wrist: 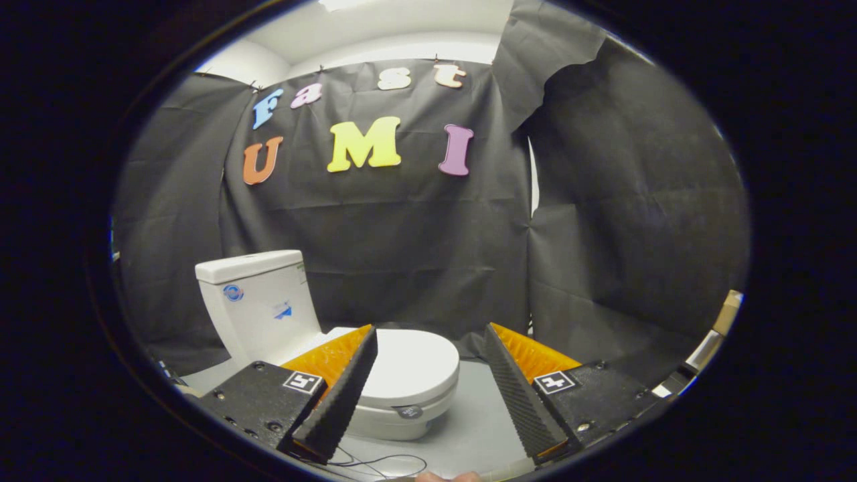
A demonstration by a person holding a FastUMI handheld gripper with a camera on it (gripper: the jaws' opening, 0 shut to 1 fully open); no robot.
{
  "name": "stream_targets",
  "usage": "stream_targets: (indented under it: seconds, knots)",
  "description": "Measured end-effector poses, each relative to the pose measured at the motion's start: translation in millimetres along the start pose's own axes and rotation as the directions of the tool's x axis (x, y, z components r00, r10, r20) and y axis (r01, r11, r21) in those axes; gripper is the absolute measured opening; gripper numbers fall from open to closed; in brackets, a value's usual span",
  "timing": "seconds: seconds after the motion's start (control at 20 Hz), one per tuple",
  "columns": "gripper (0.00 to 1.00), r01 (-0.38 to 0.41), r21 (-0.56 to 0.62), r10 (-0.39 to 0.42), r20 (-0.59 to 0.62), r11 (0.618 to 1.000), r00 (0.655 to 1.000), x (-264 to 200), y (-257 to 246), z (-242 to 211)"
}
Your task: Open the toilet lid.
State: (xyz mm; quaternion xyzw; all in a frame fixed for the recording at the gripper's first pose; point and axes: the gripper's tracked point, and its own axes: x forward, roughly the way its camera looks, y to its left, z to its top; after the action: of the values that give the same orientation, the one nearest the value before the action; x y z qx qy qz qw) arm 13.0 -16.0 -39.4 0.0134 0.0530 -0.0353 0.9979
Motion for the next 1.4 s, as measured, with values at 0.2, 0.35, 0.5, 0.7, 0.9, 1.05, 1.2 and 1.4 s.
stream_targets:
  seconds: [0.2,0.35,0.5,0.7,0.9,1.05,1.2,1.4]
  knots:
    - [1.0,-0.016,-0.053,0.014,-0.029,0.998,0.999,6,13,-16]
    - [1.0,-0.024,-0.054,0.021,-0.053,0.998,0.998,13,22,-25]
    - [1.0,-0.048,-0.016,0.046,-0.1,0.999,0.994,23,38,-39]
    - [1.0,-0.046,0.028,0.05,-0.172,0.999,0.984,47,50,-62]
    - [1.0,-0.022,0.153,0.069,-0.311,0.988,0.948,67,54,-103]
    - [0.99,0.007,0.281,0.104,-0.376,0.96,0.921,80,58,-126]
    - [0.98,0.058,0.403,0.145,-0.453,0.913,0.88,91,55,-153]
    - [0.97,0.17,0.573,0.208,-0.535,0.802,0.819,97,49,-187]
